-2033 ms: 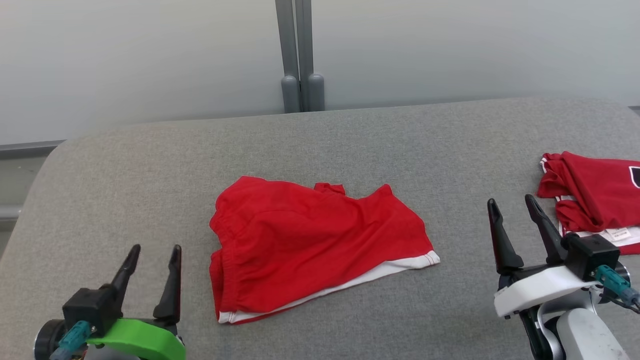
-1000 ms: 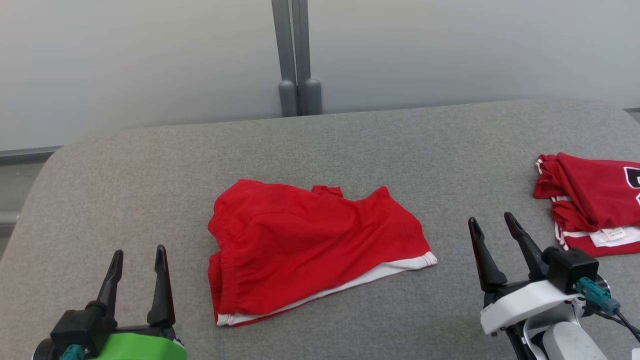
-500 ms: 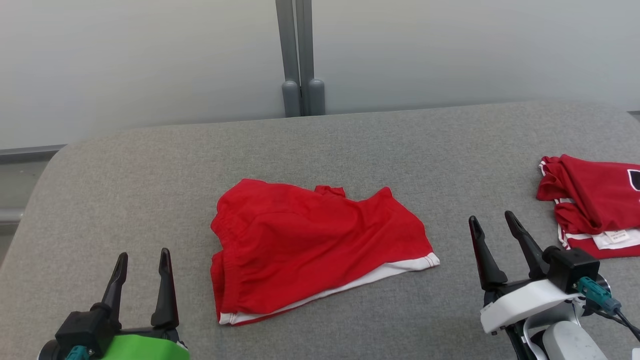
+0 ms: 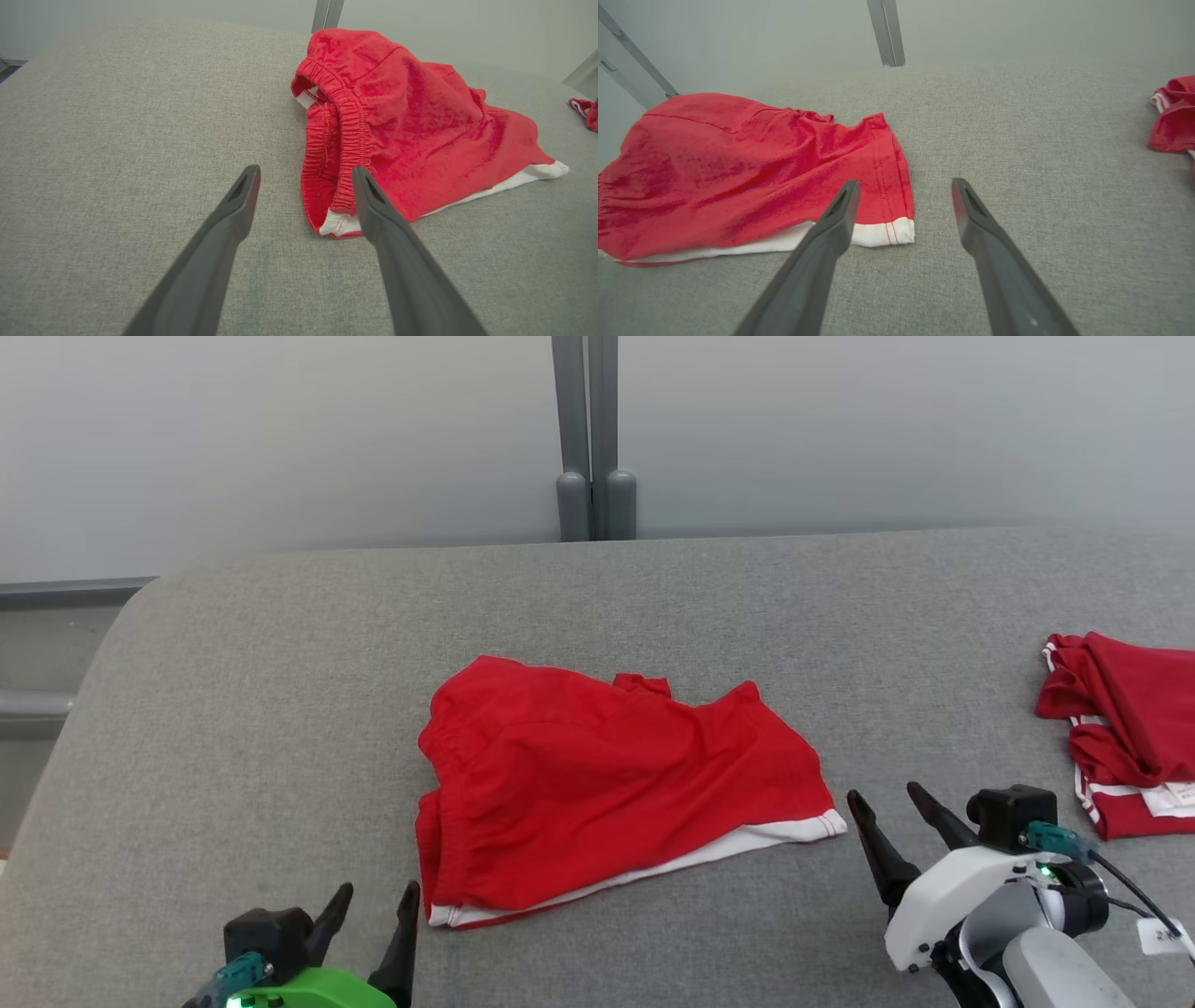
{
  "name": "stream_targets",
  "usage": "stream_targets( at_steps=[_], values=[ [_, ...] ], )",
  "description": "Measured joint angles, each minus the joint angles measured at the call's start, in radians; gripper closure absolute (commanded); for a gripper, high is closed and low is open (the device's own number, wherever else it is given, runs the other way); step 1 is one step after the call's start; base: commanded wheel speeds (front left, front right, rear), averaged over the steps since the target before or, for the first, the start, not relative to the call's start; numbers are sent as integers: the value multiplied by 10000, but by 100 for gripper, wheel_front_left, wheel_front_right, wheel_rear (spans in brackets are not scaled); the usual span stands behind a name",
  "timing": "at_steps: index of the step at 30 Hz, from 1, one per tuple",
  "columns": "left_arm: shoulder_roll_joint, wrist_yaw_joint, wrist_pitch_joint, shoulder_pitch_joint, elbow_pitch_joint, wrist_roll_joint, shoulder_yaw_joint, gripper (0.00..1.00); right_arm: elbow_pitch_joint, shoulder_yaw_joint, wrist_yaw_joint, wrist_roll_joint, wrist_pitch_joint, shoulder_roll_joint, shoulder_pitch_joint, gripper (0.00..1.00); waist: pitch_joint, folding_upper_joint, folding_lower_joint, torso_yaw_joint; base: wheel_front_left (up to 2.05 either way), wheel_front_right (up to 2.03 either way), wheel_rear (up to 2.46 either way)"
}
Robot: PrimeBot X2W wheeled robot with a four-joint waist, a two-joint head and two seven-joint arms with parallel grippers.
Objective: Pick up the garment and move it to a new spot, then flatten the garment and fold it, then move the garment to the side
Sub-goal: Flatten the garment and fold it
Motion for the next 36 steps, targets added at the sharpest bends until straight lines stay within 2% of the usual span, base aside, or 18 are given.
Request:
stream_targets(
  at_steps=[4,9,25,26,27,28,29,30,31,32,33,36],
  values=[
    [86,-180,903,-23,102,-236,-309,0,573,190,0,483,1072,-56,-499,0,177,0,0,165,0,0,0],
    [88,-407,1289,-507,399,-234,-665,0,1269,128,0,525,2033,-40,-1132,0,579,0,0,326,0,0,0],
    [-73,-895,1244,-1780,1954,-194,-1425,0,1904,268,0,828,2650,188,-1751,0,1494,0,0,596,0,0,0],
    [-77,-897,1227,-1795,2021,-194,-1442,0,1908,303,0,853,2650,186,-1757,2,1497,0,0,589,0,0,0],
    [-79,-907,1200,-1825,2098,-197,-1455,0,1908,345,0,878,2644,194,-1760,13,1500,0,0,581,0,0,0],
    [-81,-909,1195,-1851,2153,-217,-1469,0,1912,372,-2,915,2640,186,-1761,35,1500,0,0,575,0,0,0],
    [-79,-920,1112,-1891,2211,-224,-1511,0,1919,401,-4,936,2638,178,-1761,46,1501,0,0,571,0,0,0],
    [-88,-947,1043,-1938,2257,-238,-1536,19,1933,431,-4,943,2637,180,-1761,60,1501,0,0,568,0,0,0],
    [-88,-986,1018,-1983,2305,-242,-1578,53,1939,466,-2,970,2625,188,-1762,69,1498,0,0,565,0,0,0],
    [-84,-995,989,-2040,2368,-240,-1639,84,1954,512,-2,1016,2623,207,-1763,93,1489,0,0,559,0,0,0],
    [-82,-1007,926,-2076,2435,-240,-1689,100,1967,560,-2,1024,2591,221,-1764,100,1479,0,0,551,0,0,0],
    [-69,-1047,763,-2131,2571,-318,-1791,100,1950,675,-2,1049,2422,232,-1765,100,1451,0,0,529,0,0,0]
  ],
)
